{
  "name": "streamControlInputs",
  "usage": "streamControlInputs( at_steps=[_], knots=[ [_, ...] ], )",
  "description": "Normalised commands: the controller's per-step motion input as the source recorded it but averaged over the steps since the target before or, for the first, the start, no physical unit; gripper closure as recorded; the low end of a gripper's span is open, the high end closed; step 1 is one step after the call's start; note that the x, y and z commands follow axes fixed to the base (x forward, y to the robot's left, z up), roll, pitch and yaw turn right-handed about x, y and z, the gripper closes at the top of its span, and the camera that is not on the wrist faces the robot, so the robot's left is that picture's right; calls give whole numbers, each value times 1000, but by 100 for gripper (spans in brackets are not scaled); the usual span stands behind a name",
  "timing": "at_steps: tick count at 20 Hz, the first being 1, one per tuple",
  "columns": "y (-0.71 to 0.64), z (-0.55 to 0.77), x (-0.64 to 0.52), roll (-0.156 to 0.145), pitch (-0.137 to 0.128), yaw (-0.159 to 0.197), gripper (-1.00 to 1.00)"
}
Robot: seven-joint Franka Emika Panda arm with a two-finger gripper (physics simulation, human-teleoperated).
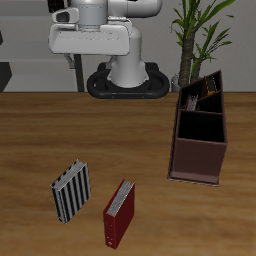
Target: Place the right red book into the left desk caddy's front compartment and place the orange book into the left desk caddy's left compartment and place the striped book into the left desk caddy's left compartment
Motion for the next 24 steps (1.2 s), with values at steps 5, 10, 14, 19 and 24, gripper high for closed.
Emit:
streamControlInputs(
  at_steps=[5, 10, 14, 19, 24],
  knots=[
    [-196, -68, 332, -35, -12, -65, -100],
    [-124, -110, 315, -18, -6, -27, -100],
    [-113, -14, 256, -17, -19, -47, -100],
    [-12, -19, 271, -6, -24, 3, -100],
    [90, -30, 175, -2, 6, -9, -100]
  ],
)
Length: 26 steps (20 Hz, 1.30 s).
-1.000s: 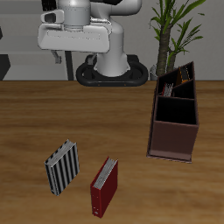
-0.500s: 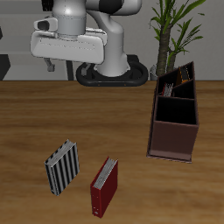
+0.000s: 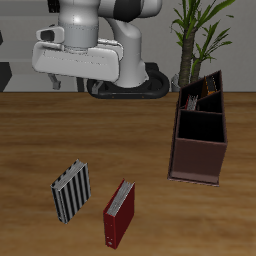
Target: Place the right red book into the left desk caddy's front compartment and place the orange book into the left desk caddy's left compartment and place the striped book into the left desk caddy's left compartment
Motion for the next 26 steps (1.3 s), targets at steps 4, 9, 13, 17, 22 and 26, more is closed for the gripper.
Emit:
streamControlInputs(
  at_steps=[4, 9, 13, 17, 22, 26],
  knots=[
    [87, -140, 327, 26, 5, 7, -100],
    [-92, -92, 265, 16, -24, -13, -100],
    [84, -65, 49, -8, -30, -8, -100],
    [-103, -257, 170, -32, 1, -42, -100],
    [-4, -248, 120, -5, 2, 4, -100],
    [1, -193, 130, -8, -17, -24, -100]
  ],
)
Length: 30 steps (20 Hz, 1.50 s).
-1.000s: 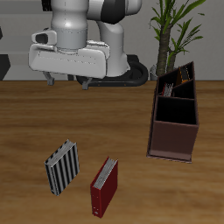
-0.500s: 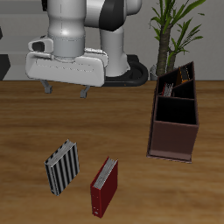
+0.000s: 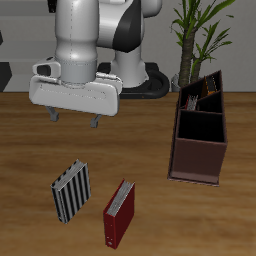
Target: Place the right red book into the left desk caddy's front compartment and place the orange book into the left desk caddy's left compartment and place the striped book into the left desk caddy's left compartment
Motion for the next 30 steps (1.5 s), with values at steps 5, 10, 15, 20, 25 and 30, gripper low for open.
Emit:
streamControlInputs(
  at_steps=[5, 10, 15, 20, 25, 30],
  knots=[
    [18, -164, 109, -3, 1, -29, -100],
    [-21, -156, 189, -3, 19, -20, -100],
    [82, -144, 118, 11, 2, -32, -100],
    [-150, -130, 68, -32, -8, -44, -100],
    [-164, -230, 29, -33, 15, -58, -100],
    [-119, -383, 13, -13, 28, -36, -100]
  ],
)
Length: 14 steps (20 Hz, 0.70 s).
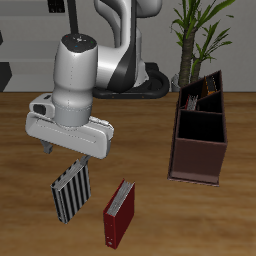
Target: Place the right red book into the left desk caddy's front compartment and place the orange book into the left desk caddy's left compartment and place the striped book into the left desk caddy's left compartment
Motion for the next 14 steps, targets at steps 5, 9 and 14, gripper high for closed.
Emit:
streamControlInputs(
  at_steps=[5, 9, 14],
  knots=[
    [-79, -264, -19, 53, 33, -44, -100],
    [-2, -175, -72, 39, 13, 35, -100],
    [-100, -148, -83, 4, 5, -2, -100]
  ],
)
